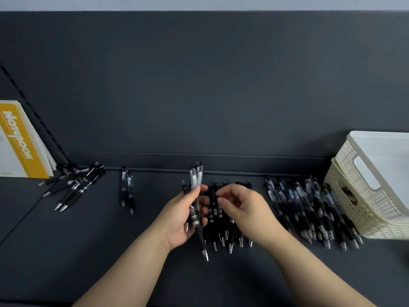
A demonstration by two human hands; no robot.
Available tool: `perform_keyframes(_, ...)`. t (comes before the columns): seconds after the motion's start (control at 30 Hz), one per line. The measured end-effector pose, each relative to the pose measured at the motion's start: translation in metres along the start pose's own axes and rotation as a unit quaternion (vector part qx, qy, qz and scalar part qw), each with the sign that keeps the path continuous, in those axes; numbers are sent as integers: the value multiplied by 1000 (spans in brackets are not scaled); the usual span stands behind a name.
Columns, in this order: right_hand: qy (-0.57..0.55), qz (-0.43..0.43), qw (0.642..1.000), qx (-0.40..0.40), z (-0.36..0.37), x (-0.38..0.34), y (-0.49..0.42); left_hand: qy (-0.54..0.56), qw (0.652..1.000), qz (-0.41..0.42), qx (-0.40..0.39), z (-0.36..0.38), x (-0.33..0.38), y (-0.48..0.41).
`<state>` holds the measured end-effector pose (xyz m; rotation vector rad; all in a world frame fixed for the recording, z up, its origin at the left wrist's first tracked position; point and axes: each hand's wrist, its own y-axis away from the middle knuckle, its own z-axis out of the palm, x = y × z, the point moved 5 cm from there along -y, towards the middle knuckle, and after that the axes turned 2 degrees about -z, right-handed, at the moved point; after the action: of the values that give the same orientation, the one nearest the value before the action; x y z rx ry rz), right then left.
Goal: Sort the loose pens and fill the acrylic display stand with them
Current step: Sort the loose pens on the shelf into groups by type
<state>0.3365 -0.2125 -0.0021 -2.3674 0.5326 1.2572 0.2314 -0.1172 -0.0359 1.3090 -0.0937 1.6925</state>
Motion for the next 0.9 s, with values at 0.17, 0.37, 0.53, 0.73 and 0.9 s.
perform_keyframes(0.17, -55, 63, 996, -19, 13, 1, 4, -42, 997, -16, -65, 17, -11, 7)
perform_keyframes(0.37, -128, 121, 984, -33, 18, 8, 7, -2, 993, -38, -109, 28, -16, 10)
perform_keyframes(0.53, -77, 123, 989, 30, 5, 11, 3, -12, 1000, 8, 3, 18, -11, 3)
perform_keyframes(0.73, 78, 165, 983, 32, -30, 26, -2, -122, 987, 22, 101, 8, 2, -12)
perform_keyframes(0.9, 110, 184, 977, 2, -30, 37, 0, -170, 982, 11, 78, 24, -1, -19)
